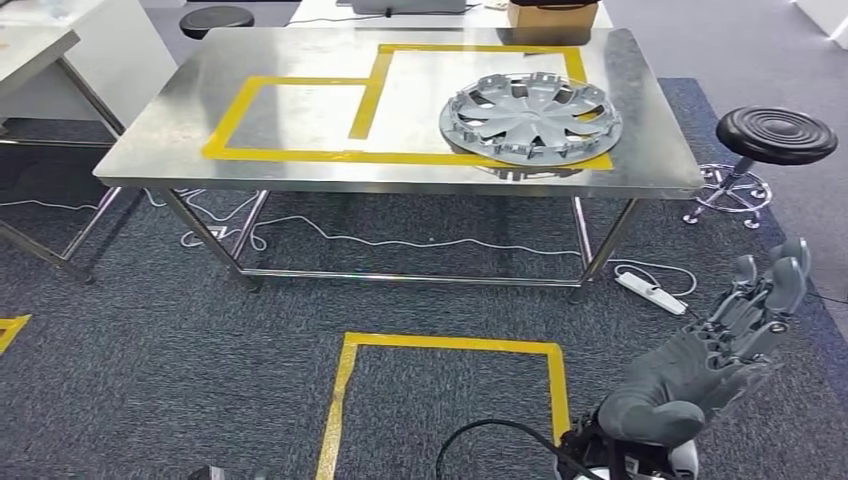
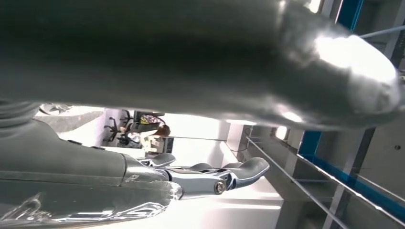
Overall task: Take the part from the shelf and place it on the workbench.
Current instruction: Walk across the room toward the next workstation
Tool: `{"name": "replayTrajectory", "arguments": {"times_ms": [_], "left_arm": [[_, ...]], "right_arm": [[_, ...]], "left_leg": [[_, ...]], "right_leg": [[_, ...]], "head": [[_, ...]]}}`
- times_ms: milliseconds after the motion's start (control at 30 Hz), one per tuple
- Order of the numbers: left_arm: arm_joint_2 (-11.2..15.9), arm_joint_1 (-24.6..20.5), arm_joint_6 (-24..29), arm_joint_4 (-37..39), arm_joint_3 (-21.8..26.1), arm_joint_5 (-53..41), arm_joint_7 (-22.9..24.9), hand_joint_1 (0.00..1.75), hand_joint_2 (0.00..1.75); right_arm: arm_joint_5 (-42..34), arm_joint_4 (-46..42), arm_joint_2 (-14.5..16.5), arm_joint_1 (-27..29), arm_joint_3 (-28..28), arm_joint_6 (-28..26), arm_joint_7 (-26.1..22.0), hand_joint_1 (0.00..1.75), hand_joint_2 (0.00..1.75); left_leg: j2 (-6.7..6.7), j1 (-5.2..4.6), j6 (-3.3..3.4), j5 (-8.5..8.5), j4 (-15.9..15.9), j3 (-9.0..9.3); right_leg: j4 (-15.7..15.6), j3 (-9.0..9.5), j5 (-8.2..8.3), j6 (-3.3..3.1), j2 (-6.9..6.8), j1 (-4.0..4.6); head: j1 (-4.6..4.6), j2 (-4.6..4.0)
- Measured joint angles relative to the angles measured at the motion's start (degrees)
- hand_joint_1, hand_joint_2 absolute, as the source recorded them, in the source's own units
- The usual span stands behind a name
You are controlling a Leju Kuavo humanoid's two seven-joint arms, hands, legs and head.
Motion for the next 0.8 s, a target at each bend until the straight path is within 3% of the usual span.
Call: {"name": "replayTrajectory", "arguments": {"times_ms": [33,100,133,167,200,267,333,367,433,500,533,600,633,667,700,733,800], "left_arm": [[-0.02,-0.02,0.30,0.00,-0.04,-0.25,0.15,0.00,0.00],[-0.05,-0.03,1.41,0.00,-0.22,-1.11,0.85,0.00,0.00],[-0.04,0.00,2.20,0.00,-0.39,-1.76,1.47,0.00,0.00],[-0.04,0.03,3.17,0.00,-0.72,-2.61,2.24,0.00,0.00],[-0.03,0.06,4.07,0.00,-1.10,-3.43,3.02,0.00,0.00],[-0.02,0.05,5.39,0.00,-1.96,-4.64,4.12,0.00,0.00],[-0.06,-0.08,5.81,0.00,-2.57,-4.98,4.43,0.00,0.00],[-0.09,-0.13,5.87,0.00,-2.76,-5.04,4.47,0.00,0.00],[-0.12,-0.11,5.85,0.00,-2.93,-5.29,4.56,0.00,0.00],[-0.14,-0.02,6.07,0.00,-3.12,-5.90,4.93,0.00,0.00],[-0.15,-0.03,6.47,0.00,-3.32,-6.37,5.38,0.00,0.00],[-0.16,-0.03,7.67,0.00,-3.91,-7.54,6.63,0.00,0.00],[-0.16,-0.01,8.29,0.00,-4.21,-8.05,7.35,0.00,0.00],[-0.16,0.01,8.77,0.00,-4.44,-8.40,7.95,0.00,0.00],[-0.16,0.01,9.15,0.00,-4.57,-8.64,8.41,0.00,0.00],[-0.17,0.00,9.38,0.00,-4.66,-8.73,8.68,0.00,0.00],[-0.20,-0.01,9.53,-0.01,-4.82,-8.85,8.84,0.00,0.00]], "right_arm": [[0.07,-0.01,0.01,-0.01,0.02,0.05,0.01,0.00,0.00],[0.35,-0.01,0.01,0.02,0.05,0.21,-0.06,0.00,0.00],[0.40,-0.01,0.00,0.04,0.05,0.46,-0.16,0.00,0.00],[0.24,-0.02,-0.01,0.05,0.07,0.92,-0.33,0.00,0.44],[-0.08,-0.04,-0.01,0.05,0.11,1.50,-0.49,0.00,0.87],[-0.98,-0.11,-0.02,0.04,0.20,2.54,-0.88,0.00,1.75],[-2.04,-0.38,-0.02,0.04,0.25,2.95,-1.68,0.00,1.75],[-2.63,-0.57,-0.02,0.05,0.25,3.13,-2.23,0.00,1.75],[-3.24,-0.85,-0.03,0.07,0.23,3.61,-3.06,0.00,0.87],[-2.84,-0.99,-0.04,0.11,0.18,3.85,-3.45,0.00,0.00],[-2.41,-1.07,-0.03,0.12,0.14,3.77,-3.61,0.00,0.00],[-1.57,-1.17,-0.02,0.18,0.04,3.50,-3.87,0.00,0.00],[-1.32,-1.19,-0.02,0.22,-0.01,3.45,-3.94,0.00,0.00],[-1.22,-1.20,-0.03,0.25,-0.04,3.51,-3.98,0.00,0.00],[-1.28,-1.28,-0.03,0.27,-0.05,3.62,-3.99,0.00,0.00],[-1.46,-1.42,-0.03,0.27,-0.05,3.73,-4.03,0.00,0.00],[-2.08,-1.85,-0.02,0.22,-0.03,3.82,-4.25,0.00,0.00]], "left_leg": [[0.00,0.04,-0.27,-1.66,2.57,-1.22],[0.00,0.14,-0.64,-5.61,10.79,-5.13],[0.00,0.16,-0.71,-6.65,14.12,-6.72],[0.00,0.16,-0.69,-6.64,15.73,-7.49],[0.00,0.16,-0.60,-5.38,14.76,-6.99],[0.00,0.17,-0.30,-1.15,7.57,-3.35],[-0.03,0.16,0.06,1.17,0.63,-0.06],[-0.05,0.12,0.27,1.31,-0.85,0.49],[-0.06,0.06,0.89,1.19,-1.20,0.24],[-0.02,0.17,1.55,1.42,-1.33,0.15],[0.01,0.26,1.83,1.56,-1.40,0.12],[0.06,0.26,2.15,1.66,-1.38,0.02],[0.08,0.23,2.23,1.69,-1.37,-0.03],[0.08,0.21,2.26,1.71,-1.35,-0.04],[0.07,0.20,2.28,1.72,-1.34,-0.02],[0.04,0.20,2.27,1.73,-1.33,0.04],[-0.03,0.08,2.05,1.69,-1.20,0.09]], "right_leg": [[-0.04,-0.13,0.12,-0.31,-0.05,-0.08],[-0.03,-0.57,0.32,-0.70,-0.11,-0.07],[-0.02,-0.75,0.41,-0.78,-0.11,-0.04],[-0.02,-0.86,0.49,-0.81,-0.09,-0.03],[-0.01,-0.88,0.54,-0.78,-0.05,-0.02],[-0.01,-0.80,0.62,-0.58,0.02,0.00],[0.24,-1.06,0.67,-0.10,0.05,0.25],[0.34,-1.30,0.73,0.19,0.04,0.36],[0.35,-1.64,0.90,0.76,0.01,0.37],[1.70,-2.37,-0.20,1.34,-0.05,0.27],[4.10,-3.44,-1.76,1.61,-0.09,0.25],[11.83,-6.76,-5.81,1.97,-0.13,0.24],[15.38,-8.26,-7.18,2.04,-0.13,0.24],[17.19,-8.94,-7.49,2.06,-0.14,0.24],[16.54,-8.44,-6.62,2.00,-0.14,0.24],[13.64,-6.84,-4.88,1.90,-0.15,0.23],[5.16,-2.32,-1.48,1.64,-0.22,0.25]], "head": [[-0.13,0.00],[-0.31,0.00],[-0.31,0.00],[-0.32,0.00],[-0.32,0.00],[-0.33,0.00],[-0.31,0.00],[-0.31,0.00],[-0.25,0.00],[-0.12,0.00],[0.01,0.00],[0.31,0.00],[0.33,0.00],[0.34,0.00],[0.34,0.00],[0.36,0.00],[0.37,0.00]]}}
